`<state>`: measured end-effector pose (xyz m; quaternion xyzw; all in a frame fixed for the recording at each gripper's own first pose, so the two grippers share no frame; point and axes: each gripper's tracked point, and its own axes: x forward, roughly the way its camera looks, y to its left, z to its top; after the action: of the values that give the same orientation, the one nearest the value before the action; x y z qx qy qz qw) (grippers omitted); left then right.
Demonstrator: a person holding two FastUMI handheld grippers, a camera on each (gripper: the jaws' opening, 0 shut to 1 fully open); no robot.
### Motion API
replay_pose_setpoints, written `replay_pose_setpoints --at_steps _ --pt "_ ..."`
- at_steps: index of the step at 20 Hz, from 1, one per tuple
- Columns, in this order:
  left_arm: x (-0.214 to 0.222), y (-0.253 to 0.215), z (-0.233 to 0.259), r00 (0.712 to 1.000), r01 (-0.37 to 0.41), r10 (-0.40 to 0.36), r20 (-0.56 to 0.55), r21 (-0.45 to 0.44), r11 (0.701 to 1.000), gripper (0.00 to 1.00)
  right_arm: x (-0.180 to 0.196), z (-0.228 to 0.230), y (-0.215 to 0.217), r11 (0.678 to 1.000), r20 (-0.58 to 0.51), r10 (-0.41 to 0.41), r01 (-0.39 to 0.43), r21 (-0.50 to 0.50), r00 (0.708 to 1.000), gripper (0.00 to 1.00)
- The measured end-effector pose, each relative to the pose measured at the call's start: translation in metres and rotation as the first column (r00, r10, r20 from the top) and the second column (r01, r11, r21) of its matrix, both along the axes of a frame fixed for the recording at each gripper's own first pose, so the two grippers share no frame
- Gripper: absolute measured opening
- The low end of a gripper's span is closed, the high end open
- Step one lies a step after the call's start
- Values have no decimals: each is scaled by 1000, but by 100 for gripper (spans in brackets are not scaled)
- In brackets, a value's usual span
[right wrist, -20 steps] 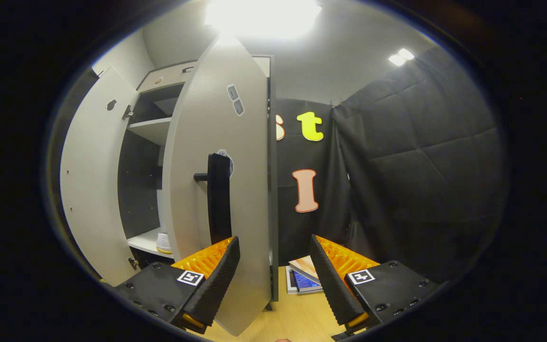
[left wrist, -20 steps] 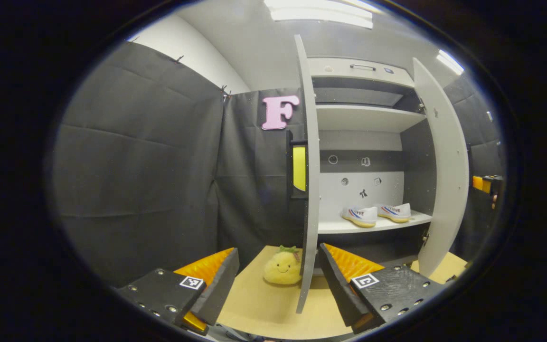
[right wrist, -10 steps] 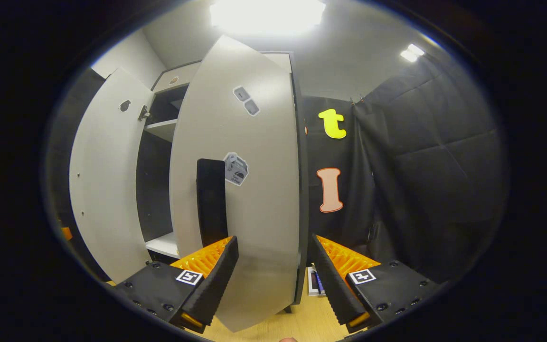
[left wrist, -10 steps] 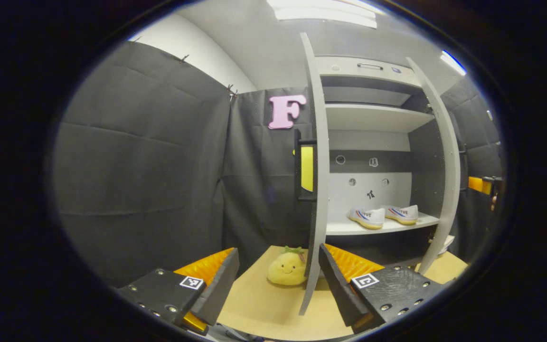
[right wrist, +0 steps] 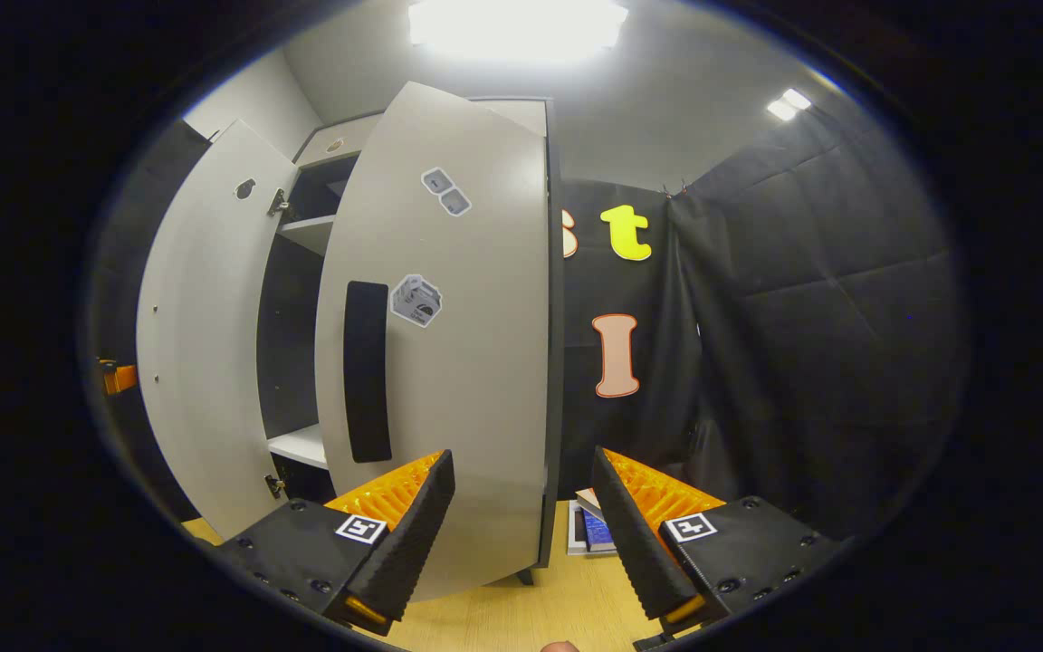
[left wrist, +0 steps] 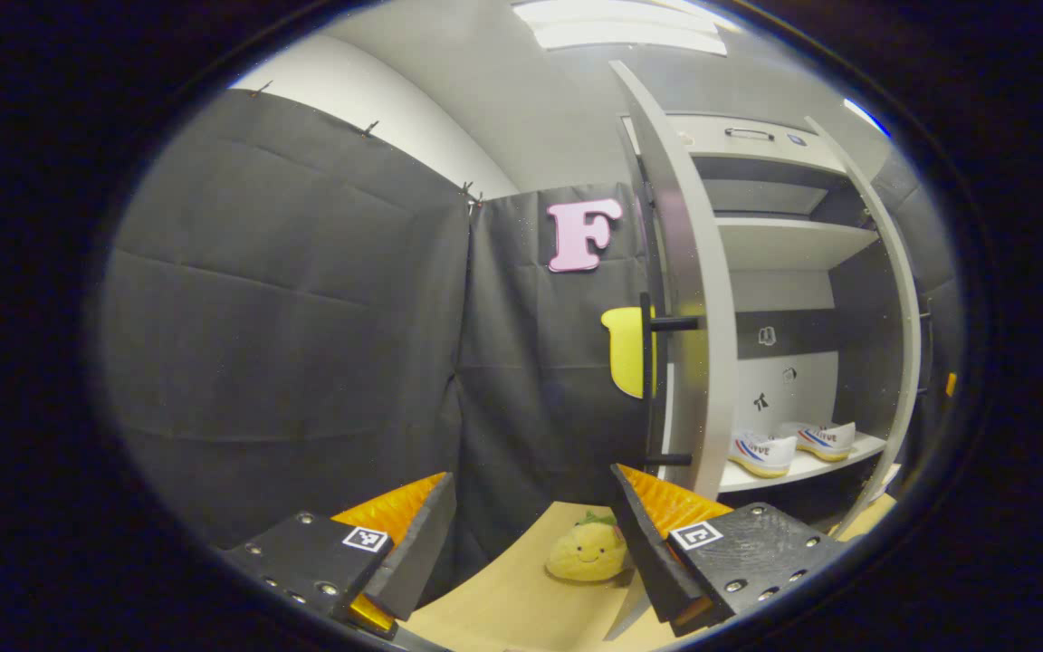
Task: Grab one shoe with the right hand and put it into the shoe cabinet, grab the other shoe with the left hand and put it into the shoe cabinet; then close the right door with the right hand and the left door with the left hand.
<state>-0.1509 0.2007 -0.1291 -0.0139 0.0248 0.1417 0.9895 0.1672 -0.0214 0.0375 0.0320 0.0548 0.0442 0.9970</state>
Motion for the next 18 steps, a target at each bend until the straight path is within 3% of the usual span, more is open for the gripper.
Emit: replay_pose_setpoints --at_steps 4,7,8,9,12,14,15,18 --pt "25 3 -5 1000 -18 18 -18 -1 1000 92 -9 -7 -4 1000 -7 1 -1 -10 1000 96" --pt "28 1 -3 1000 -15 15 -11 18 1000 100 -12 -8 -6 1000 -5 8 -8 -24 1000 92" --pt "29 -1 -3 1000 -7 7 -4 16 1000 95 -13 -9 -6 1000 -4 12 -12 -28 1000 92" --pt "30 -2 -3 1000 1 -1 -1 7 1000 100 -13 -11 -6 999 -4 16 -16 -30 1000 95" --pt "30 -5 -6 1000 9 -9 -4 -4 1000 100 -16 -12 -3 1000 2 23 -23 -19 1000 92" --pt "26 -8 -3 1000 4 -4 -2 8 1000 100 -18 -14 0 999 1 30 -30 -21 1000 96" --pt "25 -11 -3 1000 6 -6 0 9 1000 100 -19 -16 0 999 -1 29 -29 -25 1000 92" --pt "24 -28 -5 999 45 -45 8 -28 999 100 -19 -17 3 1000 -4 20 -20 -10 1000 96"
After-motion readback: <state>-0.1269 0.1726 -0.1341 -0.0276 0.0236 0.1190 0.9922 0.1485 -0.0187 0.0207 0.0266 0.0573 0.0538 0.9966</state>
